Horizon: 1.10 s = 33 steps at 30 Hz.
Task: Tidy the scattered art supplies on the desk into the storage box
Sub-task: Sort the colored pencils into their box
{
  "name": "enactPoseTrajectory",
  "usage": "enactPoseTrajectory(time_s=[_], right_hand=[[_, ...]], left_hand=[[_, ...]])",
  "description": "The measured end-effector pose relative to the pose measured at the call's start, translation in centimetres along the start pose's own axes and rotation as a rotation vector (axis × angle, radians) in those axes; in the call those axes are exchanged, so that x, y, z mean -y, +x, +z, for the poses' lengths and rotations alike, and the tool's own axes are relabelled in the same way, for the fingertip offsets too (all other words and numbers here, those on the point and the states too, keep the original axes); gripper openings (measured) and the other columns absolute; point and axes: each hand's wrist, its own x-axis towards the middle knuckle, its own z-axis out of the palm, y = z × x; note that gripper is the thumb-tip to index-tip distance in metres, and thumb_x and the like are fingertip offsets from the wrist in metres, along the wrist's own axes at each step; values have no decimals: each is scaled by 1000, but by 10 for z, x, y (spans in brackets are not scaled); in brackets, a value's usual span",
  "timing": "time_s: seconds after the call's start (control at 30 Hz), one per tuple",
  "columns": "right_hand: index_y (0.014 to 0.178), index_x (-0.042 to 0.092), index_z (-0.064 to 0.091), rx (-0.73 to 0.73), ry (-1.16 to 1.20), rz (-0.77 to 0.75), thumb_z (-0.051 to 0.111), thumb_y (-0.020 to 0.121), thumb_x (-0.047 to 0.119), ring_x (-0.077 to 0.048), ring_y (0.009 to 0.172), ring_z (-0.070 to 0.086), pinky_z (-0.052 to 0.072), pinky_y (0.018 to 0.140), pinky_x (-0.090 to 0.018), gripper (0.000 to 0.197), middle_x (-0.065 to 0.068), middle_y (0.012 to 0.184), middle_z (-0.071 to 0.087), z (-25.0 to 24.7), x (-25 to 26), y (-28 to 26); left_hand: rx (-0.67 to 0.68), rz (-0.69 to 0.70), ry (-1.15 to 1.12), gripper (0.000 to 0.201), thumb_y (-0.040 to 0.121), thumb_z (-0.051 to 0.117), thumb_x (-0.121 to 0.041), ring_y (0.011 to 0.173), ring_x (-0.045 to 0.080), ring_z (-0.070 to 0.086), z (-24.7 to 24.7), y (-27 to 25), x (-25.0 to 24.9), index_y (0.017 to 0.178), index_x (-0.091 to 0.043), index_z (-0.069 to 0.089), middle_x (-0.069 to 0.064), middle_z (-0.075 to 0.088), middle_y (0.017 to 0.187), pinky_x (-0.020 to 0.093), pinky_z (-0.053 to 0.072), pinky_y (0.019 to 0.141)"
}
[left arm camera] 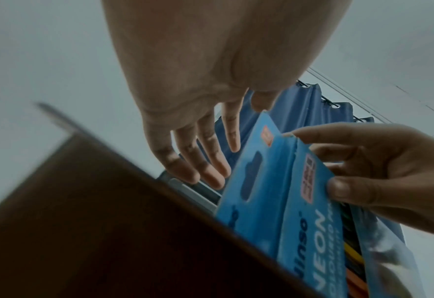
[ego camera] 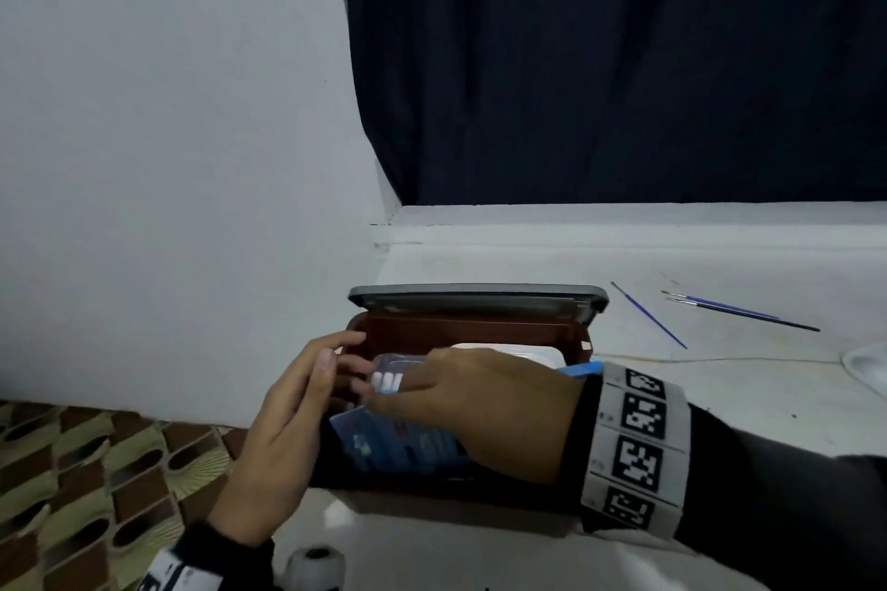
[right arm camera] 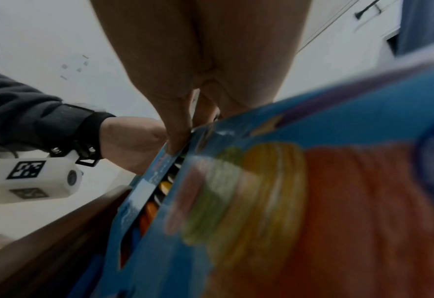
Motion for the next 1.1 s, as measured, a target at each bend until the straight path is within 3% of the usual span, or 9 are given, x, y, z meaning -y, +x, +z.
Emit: enactPoseTrajectory(time_s=[0.1, 0.17, 0.27, 0.33, 0.53, 0.67, 0.73, 0.9, 1.1], right_hand=[[137, 11, 47, 101, -23, 18, 49, 91, 3, -34, 114, 55, 49, 86, -44, 47, -13, 127, 58, 18, 11, 21], [137, 11, 47, 154, 9, 36, 46, 93, 7, -34, 109, 57, 48, 84, -40, 44, -12, 122, 58, 25, 17, 31], [130, 13, 53, 207, 41, 92, 46, 95, 16, -32, 105, 58, 49, 86, -41, 35, -11, 119, 59, 34, 19, 35], [131, 19, 52, 270, 2, 180, 52, 97, 22, -31, 107, 58, 50, 90, -42, 34, -10, 120, 60, 39, 12, 30], [119, 37, 55, 379, 173, 467, 45, 97, 51, -19, 106, 58, 47, 89, -35, 28, 1, 111, 65, 30, -14, -23], [103, 32, 56, 292, 224, 474, 46, 96, 52, -13, 87, 58, 48, 79, -36, 23, 4, 91, 67, 29, -15, -44], [113, 37, 54, 240, 219, 451, 46, 96, 53, -15, 91, 59, 49, 80, -36, 25, 5, 96, 68, 31, -9, -46], [126, 36, 54, 248, 213, 465, 46, 98, 48, -19, 95, 60, 46, 78, -30, 32, 1, 102, 69, 40, -6, -47], [120, 35, 59, 319, 295, 510, 39, 103, 40, -8, 80, 47, 33, 75, -22, 27, 4, 99, 67, 43, -7, -53]], left_hand=[[10, -52, -15, 41, 97, 36, -48, 101, 27, 67, -9, -1, 14, 120, -28, 63, 9, 69, 104, 46, 56, 87], [43, -58, 3, 34, 104, 37, -42, 99, 27, 67, -12, -2, 19, 122, -25, 61, 10, 69, 104, 46, 57, 85], [95, 4, 137, 27, 104, 41, -24, 101, 21, 67, -16, -2, 28, 126, -21, 56, 3, 69, 104, 32, 58, 84], [147, 28, 211, 26, 103, 45, -27, 108, 16, 66, -19, -2, 32, 128, -26, 53, -3, 68, 108, 29, 58, 84], [186, 127, 406, 27, 94, 57, -31, 105, 6, 64, -20, -3, 37, 121, -31, 59, -16, 66, 102, 23, 56, 82], [214, 141, 482, 21, 97, 51, -38, 107, -2, 61, -20, -2, 40, 117, -37, 59, -21, 66, 104, 11, 53, 79], [233, 156, 520, 21, 101, 46, -42, 105, -2, 61, -18, -1, 38, 117, -37, 58, -20, 66, 106, 6, 49, 79], [319, 205, 554, 29, 91, 52, -59, 89, 1, 62, -8, -5, 30, 110, -39, 61, -21, 65, 90, 12, 49, 73], [334, 198, 622, 17, 88, 69, -39, 83, 2, 62, 1, -2, 31, 104, -38, 64, -22, 65, 83, 13, 50, 70]])
